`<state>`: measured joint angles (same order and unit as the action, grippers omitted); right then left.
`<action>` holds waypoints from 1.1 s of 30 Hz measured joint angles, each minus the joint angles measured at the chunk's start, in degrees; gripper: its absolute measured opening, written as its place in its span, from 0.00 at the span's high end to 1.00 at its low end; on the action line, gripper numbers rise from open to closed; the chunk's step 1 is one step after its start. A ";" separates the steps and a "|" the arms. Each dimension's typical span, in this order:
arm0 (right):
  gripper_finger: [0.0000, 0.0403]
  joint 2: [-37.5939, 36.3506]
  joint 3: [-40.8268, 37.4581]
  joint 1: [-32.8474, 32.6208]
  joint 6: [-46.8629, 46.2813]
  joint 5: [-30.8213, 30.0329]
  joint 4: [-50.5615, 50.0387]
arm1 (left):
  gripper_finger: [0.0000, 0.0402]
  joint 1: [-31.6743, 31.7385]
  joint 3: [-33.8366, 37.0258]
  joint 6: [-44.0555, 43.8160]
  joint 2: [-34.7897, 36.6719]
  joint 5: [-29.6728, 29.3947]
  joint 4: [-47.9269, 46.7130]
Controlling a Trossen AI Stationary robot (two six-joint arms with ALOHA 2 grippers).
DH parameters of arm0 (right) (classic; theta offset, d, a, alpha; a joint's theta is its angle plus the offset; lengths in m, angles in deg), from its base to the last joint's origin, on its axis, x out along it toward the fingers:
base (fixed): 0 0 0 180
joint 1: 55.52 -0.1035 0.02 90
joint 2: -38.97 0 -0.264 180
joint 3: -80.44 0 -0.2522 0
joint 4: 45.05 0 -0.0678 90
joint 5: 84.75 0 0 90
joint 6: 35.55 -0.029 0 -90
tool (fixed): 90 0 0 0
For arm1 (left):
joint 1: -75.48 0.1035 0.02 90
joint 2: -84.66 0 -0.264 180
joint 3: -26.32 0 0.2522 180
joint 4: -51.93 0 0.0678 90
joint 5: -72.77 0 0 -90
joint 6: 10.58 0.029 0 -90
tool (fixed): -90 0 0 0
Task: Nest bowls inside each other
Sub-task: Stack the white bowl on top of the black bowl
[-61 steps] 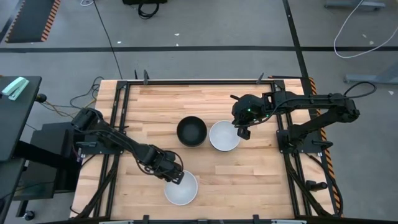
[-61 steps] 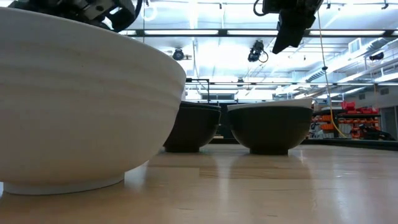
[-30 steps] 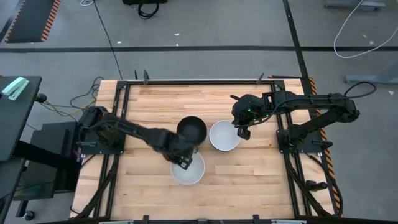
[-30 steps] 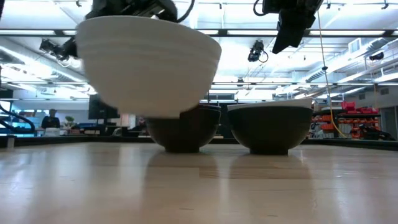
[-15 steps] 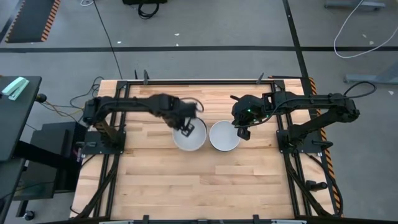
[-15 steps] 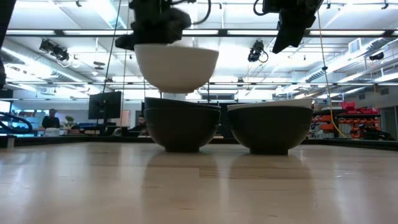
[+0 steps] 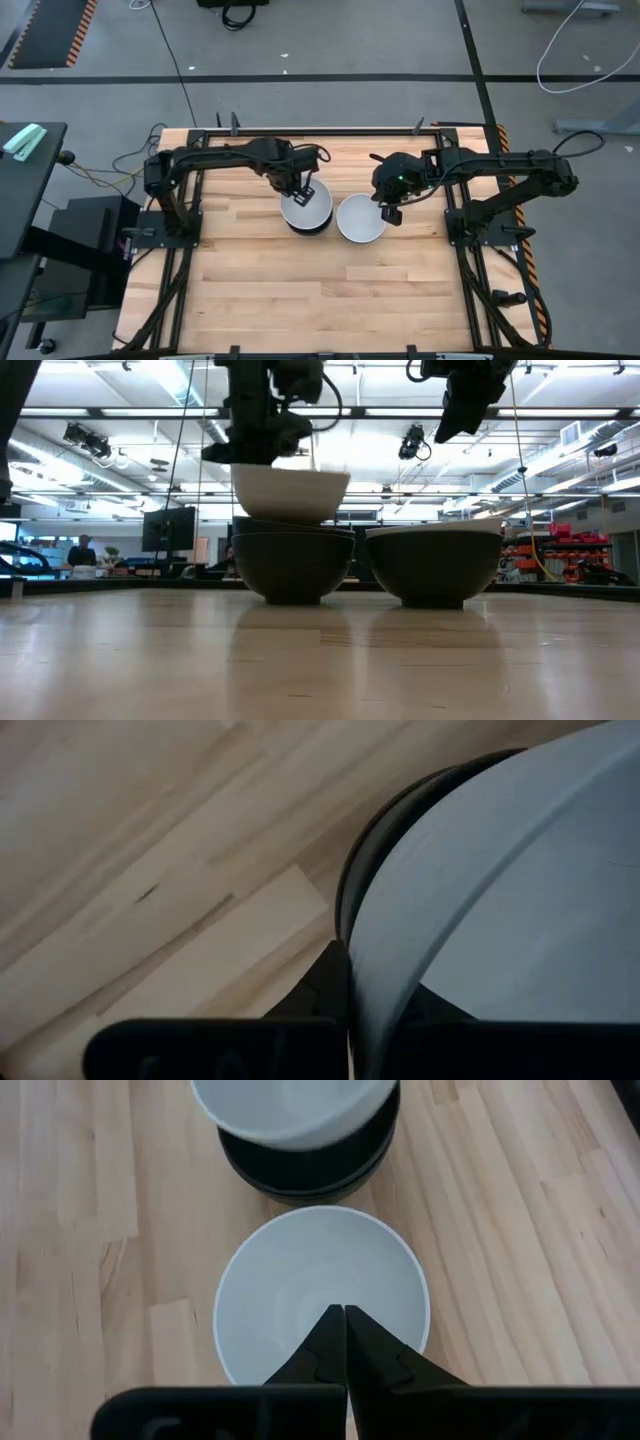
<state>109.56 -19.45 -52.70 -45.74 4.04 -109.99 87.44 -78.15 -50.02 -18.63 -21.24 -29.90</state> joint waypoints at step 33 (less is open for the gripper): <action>0.99 0.00 -0.02 0.02 -0.14 0.00 0.11 | 0.87 4.35 0.04 6.15 -7.23 12.88 5.77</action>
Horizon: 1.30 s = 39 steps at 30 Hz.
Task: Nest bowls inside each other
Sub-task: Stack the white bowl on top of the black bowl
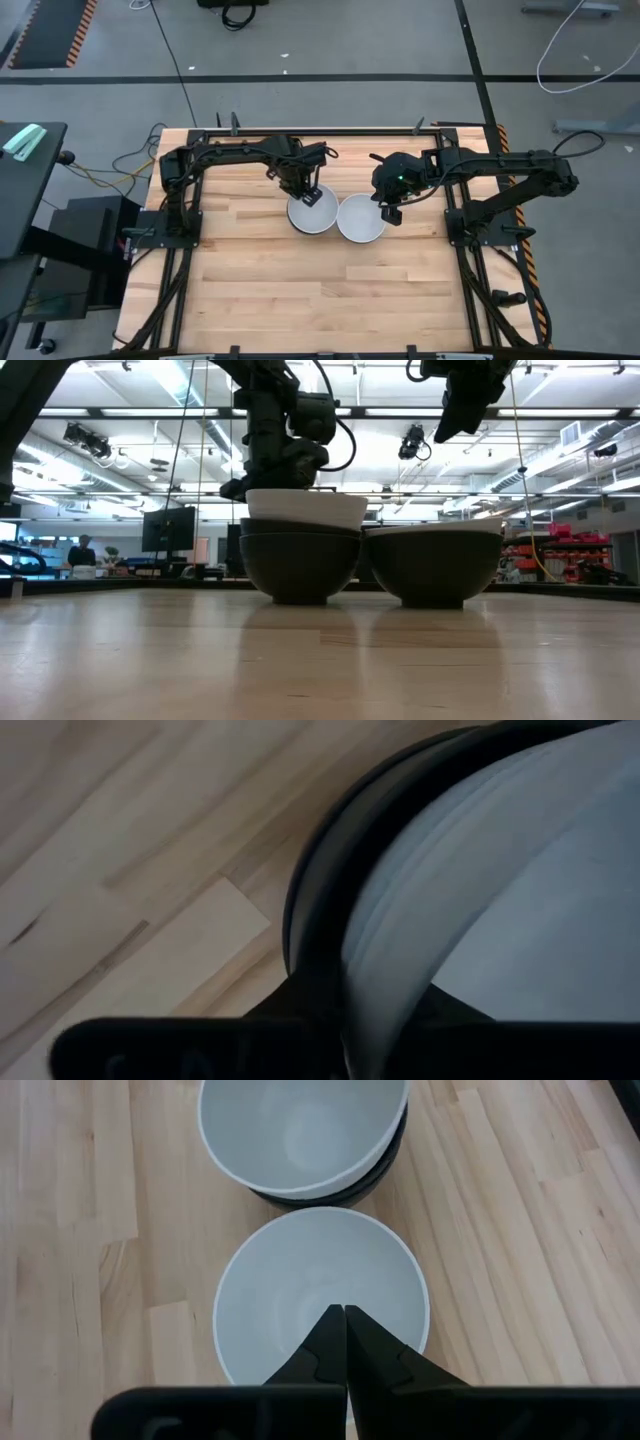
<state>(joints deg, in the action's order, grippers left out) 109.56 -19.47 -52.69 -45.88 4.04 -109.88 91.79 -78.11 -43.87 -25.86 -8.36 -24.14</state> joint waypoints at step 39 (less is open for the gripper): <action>1.00 7.95 0.00 1.64 6.71 6.36 12.47 | 0.59 11.10 -0.02 2.89 6.08 -0.93 1.23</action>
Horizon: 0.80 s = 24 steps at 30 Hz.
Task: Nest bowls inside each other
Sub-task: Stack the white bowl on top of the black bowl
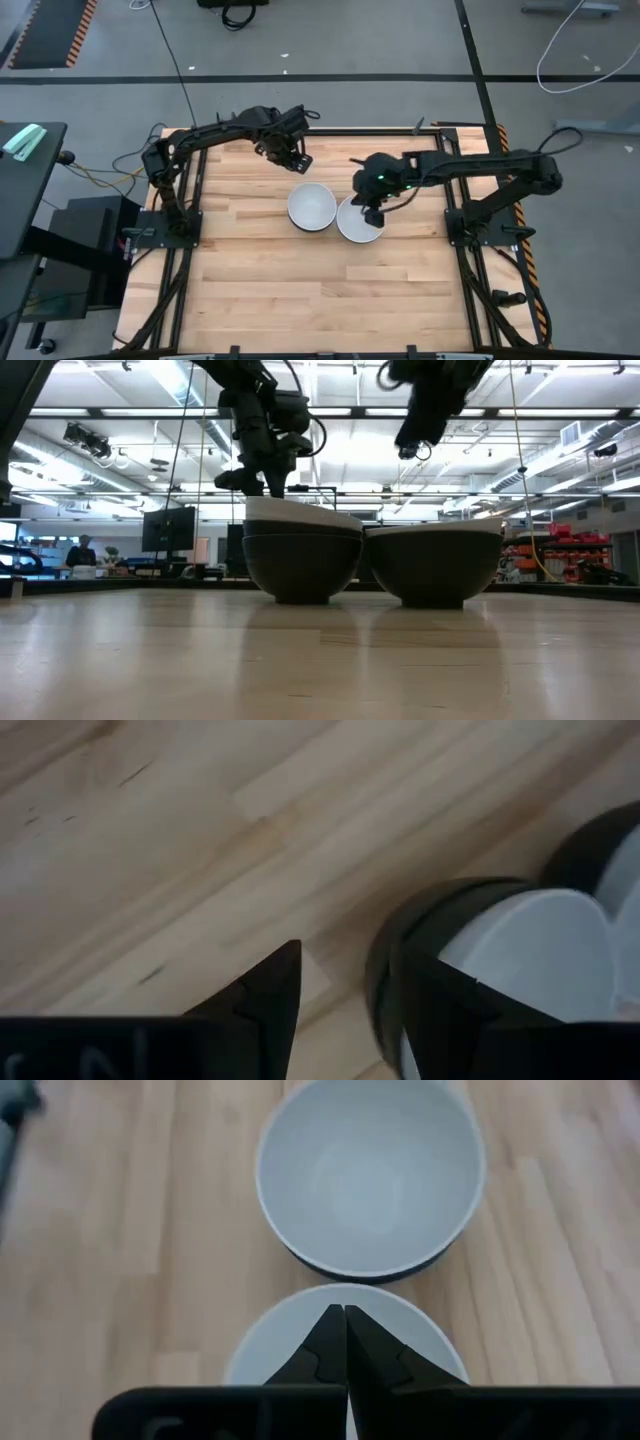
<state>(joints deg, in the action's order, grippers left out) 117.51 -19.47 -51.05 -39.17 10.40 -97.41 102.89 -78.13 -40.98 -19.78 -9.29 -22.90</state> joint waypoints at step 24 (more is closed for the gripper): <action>0.99 4.90 -0.02 9.86 7.19 7.44 3.68 | 0.72 -15.50 1.99 -7.98 7.71 -0.70 -2.93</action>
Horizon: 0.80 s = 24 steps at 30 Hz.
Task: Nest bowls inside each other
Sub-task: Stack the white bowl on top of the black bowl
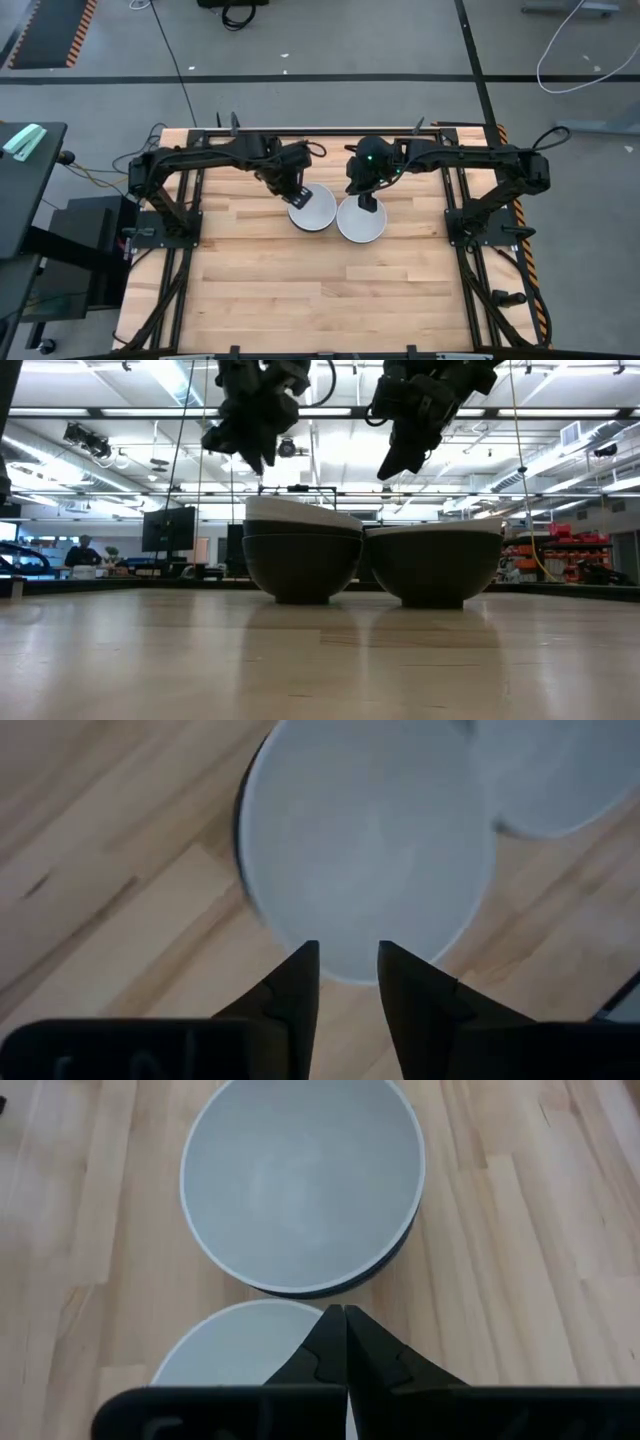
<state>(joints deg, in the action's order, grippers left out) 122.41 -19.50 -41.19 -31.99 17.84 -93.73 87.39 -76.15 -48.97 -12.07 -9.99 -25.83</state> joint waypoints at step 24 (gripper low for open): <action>0.99 0.00 0.00 -3.67 -2.09 -0.03 0.31 | 0.77 -0.54 8.68 -4.53 -0.61 -0.96 4.17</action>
<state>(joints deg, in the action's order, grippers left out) 122.41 -19.50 -44.86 -34.08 17.81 -93.42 86.85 -67.47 -53.50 -12.68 -10.95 -21.67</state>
